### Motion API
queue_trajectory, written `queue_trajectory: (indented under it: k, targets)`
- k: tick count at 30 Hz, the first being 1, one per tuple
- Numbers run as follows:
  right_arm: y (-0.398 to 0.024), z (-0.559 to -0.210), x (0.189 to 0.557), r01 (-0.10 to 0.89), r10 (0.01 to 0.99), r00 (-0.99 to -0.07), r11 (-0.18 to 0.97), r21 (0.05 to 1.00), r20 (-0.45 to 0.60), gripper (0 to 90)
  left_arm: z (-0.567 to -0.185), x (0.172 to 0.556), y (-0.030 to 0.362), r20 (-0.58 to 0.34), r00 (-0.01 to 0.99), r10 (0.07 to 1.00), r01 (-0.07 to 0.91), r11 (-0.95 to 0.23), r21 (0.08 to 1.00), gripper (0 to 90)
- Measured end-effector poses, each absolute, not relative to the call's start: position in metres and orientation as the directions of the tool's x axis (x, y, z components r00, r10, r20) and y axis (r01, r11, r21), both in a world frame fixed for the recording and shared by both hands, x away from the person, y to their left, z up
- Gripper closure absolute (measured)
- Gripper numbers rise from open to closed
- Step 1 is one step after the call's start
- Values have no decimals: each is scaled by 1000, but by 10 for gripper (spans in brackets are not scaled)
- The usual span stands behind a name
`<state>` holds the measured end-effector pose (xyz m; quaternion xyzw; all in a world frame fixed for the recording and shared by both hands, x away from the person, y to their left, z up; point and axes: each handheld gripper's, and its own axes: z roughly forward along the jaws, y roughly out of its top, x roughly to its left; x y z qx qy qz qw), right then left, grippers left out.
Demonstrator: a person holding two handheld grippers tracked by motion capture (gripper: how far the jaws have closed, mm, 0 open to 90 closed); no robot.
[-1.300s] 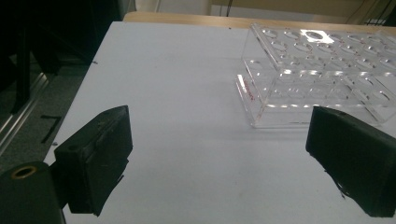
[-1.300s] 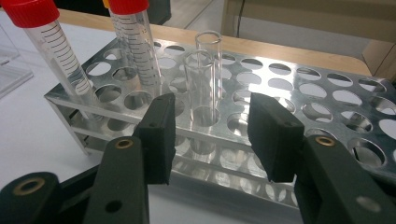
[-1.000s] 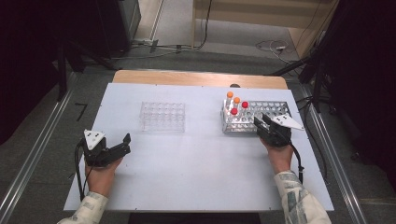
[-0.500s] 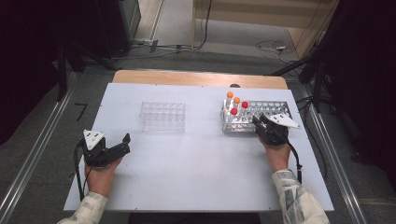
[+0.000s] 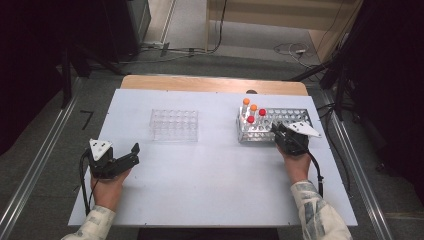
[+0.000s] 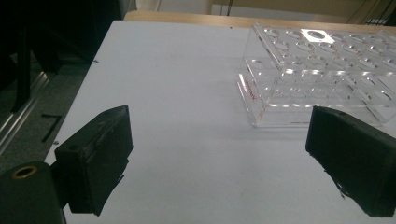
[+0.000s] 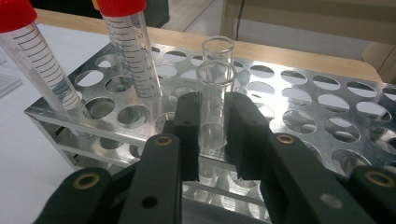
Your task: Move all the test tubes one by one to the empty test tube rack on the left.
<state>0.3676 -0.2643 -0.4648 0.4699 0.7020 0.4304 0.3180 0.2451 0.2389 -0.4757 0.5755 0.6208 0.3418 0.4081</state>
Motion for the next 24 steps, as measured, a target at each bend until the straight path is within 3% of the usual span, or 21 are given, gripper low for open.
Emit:
queue_trajectory:
  k: [24]
  targets:
    - [-271, -432, 356, 315, 937, -348, 117, 942, 1, 734, -475, 244, 239, -114, -5, 993, 436, 105, 894, 77]
